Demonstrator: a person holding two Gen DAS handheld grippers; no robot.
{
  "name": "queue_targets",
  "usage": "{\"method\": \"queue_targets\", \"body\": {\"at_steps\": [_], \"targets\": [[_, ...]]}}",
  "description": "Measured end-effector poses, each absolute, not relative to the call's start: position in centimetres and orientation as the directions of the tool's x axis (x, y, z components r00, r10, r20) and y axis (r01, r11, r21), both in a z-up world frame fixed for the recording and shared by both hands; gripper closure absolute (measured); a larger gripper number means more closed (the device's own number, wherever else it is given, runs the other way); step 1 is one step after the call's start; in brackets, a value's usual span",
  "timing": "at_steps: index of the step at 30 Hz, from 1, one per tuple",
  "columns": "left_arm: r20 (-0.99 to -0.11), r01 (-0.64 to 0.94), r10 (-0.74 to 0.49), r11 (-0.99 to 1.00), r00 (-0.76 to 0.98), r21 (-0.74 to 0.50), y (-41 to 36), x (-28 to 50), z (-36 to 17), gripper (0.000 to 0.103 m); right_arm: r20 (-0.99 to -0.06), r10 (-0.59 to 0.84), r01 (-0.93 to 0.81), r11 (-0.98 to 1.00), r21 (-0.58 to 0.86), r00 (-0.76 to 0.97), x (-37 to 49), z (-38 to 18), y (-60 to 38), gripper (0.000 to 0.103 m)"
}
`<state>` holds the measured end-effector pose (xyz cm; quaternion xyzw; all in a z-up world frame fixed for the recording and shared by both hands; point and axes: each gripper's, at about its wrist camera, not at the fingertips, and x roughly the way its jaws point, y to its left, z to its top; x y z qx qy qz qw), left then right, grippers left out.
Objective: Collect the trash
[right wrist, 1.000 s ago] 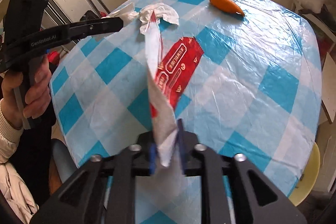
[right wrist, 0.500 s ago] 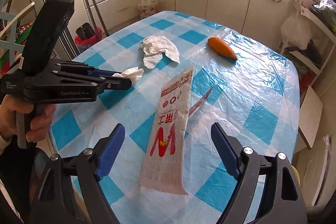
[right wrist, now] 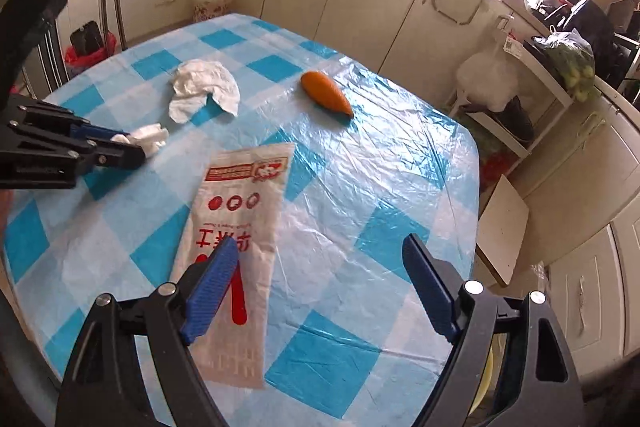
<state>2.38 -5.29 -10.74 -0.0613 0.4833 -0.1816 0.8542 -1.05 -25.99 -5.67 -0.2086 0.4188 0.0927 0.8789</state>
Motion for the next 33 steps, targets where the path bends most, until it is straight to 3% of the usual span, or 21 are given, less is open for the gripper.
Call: {"method": "queue_targets", "body": {"at_steps": [3,5,8,19,28,33], "targets": [[-0.803,0.25,-0.368,0.927,0.468,-0.28,-5.3,2.4,-10.7,0.08,-0.79,-0.017,-0.315,0.912,-0.264,0.612,-0.8,-5.7,-26.9,0.022],[-0.803,0.248,-0.368,0.927,0.468,-0.28,-5.2,2.4,-10.7,0.08,-0.804,0.109,-0.34,0.933,-0.12,0.584,-0.7,-5.1,-27.6,0.022],[-0.803,0.25,-0.369,0.927,0.468,-0.28,-5.2,2.3,-10.7,0.08,-0.826,0.252,-0.385,0.922,0.046,0.504,-0.8,-5.4,-27.5,0.014],[-0.804,0.255,-0.367,0.927,0.468,-0.275,-5.4,2.3,-10.8,0.08,-0.887,0.184,-0.455,0.89,-0.033,0.423,-1.4,-8.5,-24.0,0.015],[-0.804,0.255,-0.365,0.928,0.47,-0.272,-5.4,2.2,-10.8,0.08,-0.887,0.207,-0.394,0.919,0.031,0.413,-0.7,-8.3,-25.9,0.038],[-0.804,0.258,-0.359,0.929,0.474,-0.263,-5.7,2.1,-10.9,0.08,-0.881,0.215,-0.401,0.916,0.031,0.422,-0.9,-8.0,-26.0,0.067]]}}
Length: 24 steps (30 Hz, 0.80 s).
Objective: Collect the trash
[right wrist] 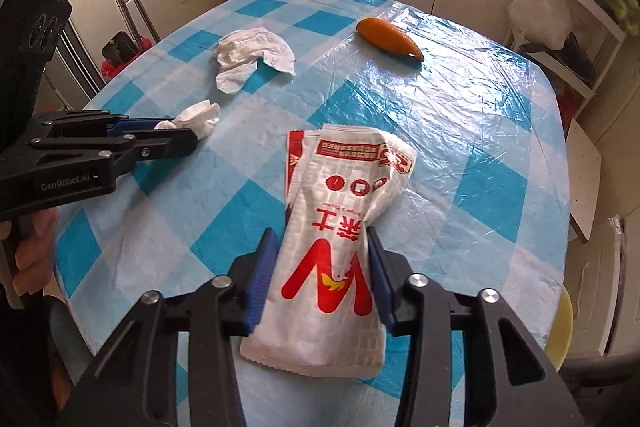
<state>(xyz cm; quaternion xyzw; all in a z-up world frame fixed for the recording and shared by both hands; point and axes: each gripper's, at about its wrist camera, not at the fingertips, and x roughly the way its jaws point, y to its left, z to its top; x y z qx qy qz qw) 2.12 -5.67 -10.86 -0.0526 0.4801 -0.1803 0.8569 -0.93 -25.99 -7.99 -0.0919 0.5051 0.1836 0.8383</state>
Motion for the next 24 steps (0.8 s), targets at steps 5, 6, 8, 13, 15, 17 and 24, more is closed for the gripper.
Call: {"method": "queue_targets", "body": {"at_steps": [5,6,8,13,15,17,24], "targets": [[-0.804,0.261,-0.354,0.931,0.478,-0.255,-5.9,2.0,-10.8,0.08,-0.879,0.229,-0.411,0.911,0.042,0.418,-1.0,-7.9,-25.9,0.084],[-0.804,0.261,-0.354,0.931,0.478,-0.255,-5.9,2.0,-10.8,0.08,-0.879,0.231,-0.416,0.908,0.041,0.418,-0.9,-7.9,-25.7,0.085],[-0.804,0.263,-0.352,0.931,0.48,-0.252,-5.9,2.0,-10.8,0.08,-0.877,0.237,-0.426,0.904,0.042,0.417,-1.0,-7.9,-25.6,0.087],[-0.801,0.273,-0.346,0.932,0.488,-0.237,-6.3,1.8,-10.6,0.08,-0.864,0.265,-0.426,0.902,0.066,0.428,-0.9,-7.4,-25.7,0.091],[-0.795,0.279,-0.341,0.934,0.502,-0.224,-6.5,1.6,-10.3,0.08,-0.855,0.277,-0.419,0.905,0.079,0.437,-0.8,-7.0,-26.0,0.092],[-0.784,0.288,-0.339,0.934,0.52,-0.212,-6.7,1.4,-9.8,0.08,-0.844,0.292,-0.407,0.908,0.097,0.449,-0.7,-6.6,-26.4,0.092],[-0.743,0.326,-0.382,0.917,0.55,-0.229,-7.7,0.8,-8.0,0.081,-0.796,0.314,-0.353,0.926,0.135,0.518,-0.9,-4.7,-28.7,0.092]]}}
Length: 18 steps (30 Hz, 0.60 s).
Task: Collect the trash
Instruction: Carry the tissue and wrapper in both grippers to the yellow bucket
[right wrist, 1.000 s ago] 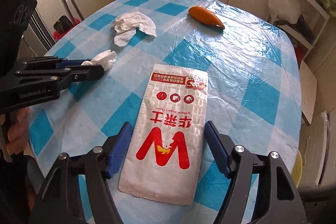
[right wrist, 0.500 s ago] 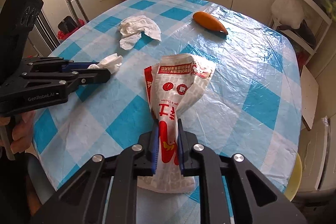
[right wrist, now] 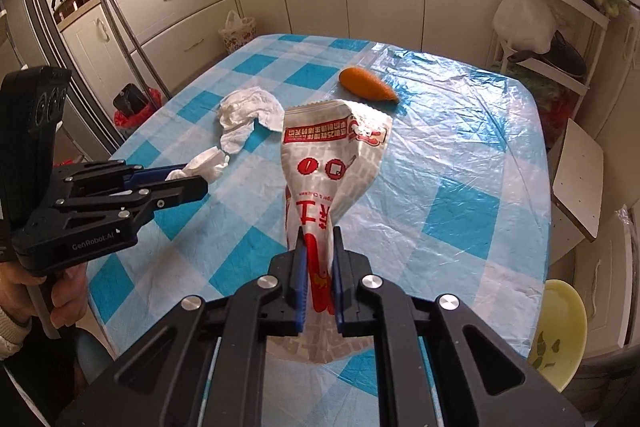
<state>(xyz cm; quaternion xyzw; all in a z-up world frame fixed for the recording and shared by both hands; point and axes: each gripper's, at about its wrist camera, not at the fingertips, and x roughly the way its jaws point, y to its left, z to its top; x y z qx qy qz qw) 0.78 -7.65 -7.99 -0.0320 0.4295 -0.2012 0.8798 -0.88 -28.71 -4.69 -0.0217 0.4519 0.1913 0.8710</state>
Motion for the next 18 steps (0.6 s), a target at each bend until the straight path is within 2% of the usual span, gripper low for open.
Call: {"method": "queue_targets", "body": {"at_steps": [10,18], "targets": [[-0.691,0.38,-0.475,0.875,0.545,-0.301,-10.2,0.7,-5.2,0.081,-0.721,0.255,-0.179,0.967,0.183,0.645,-1.1,-2.1,-36.2,0.092],[-0.646,0.48,-0.553,0.82,0.527,-0.31,-16.9,0.2,-2.5,0.081,-0.718,0.127,0.034,0.978,0.205,0.684,-1.1,-2.6,-44.2,0.092]]}}
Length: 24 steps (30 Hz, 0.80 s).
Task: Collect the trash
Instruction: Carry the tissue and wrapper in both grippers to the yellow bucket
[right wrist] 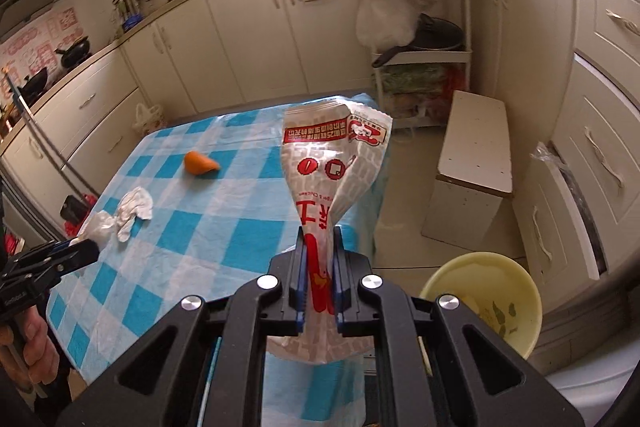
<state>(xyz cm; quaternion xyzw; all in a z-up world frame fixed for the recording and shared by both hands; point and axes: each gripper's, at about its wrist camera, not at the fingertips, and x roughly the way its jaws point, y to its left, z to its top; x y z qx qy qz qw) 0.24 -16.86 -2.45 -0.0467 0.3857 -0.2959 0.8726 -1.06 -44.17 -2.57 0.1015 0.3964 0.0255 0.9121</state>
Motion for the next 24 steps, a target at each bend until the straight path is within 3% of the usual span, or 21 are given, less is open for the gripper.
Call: {"method": "queue_targets", "body": {"at_steps": [11,24], "targets": [[-0.61,0.575,-0.623,0.756,0.489,-0.312,-25.2,0.1,-0.3,0.081,-0.793,-0.015,0.243,0.955,0.168,0.609,0.0,-5.9,-51.7,0.092],[-0.636,0.604,-0.645,0.724,0.423,-0.333,-32.0,0.7,-2.9,0.081,-0.897,0.018,0.405,0.888,0.217,0.442,-0.1,-12.3,-58.5,0.092]]}}
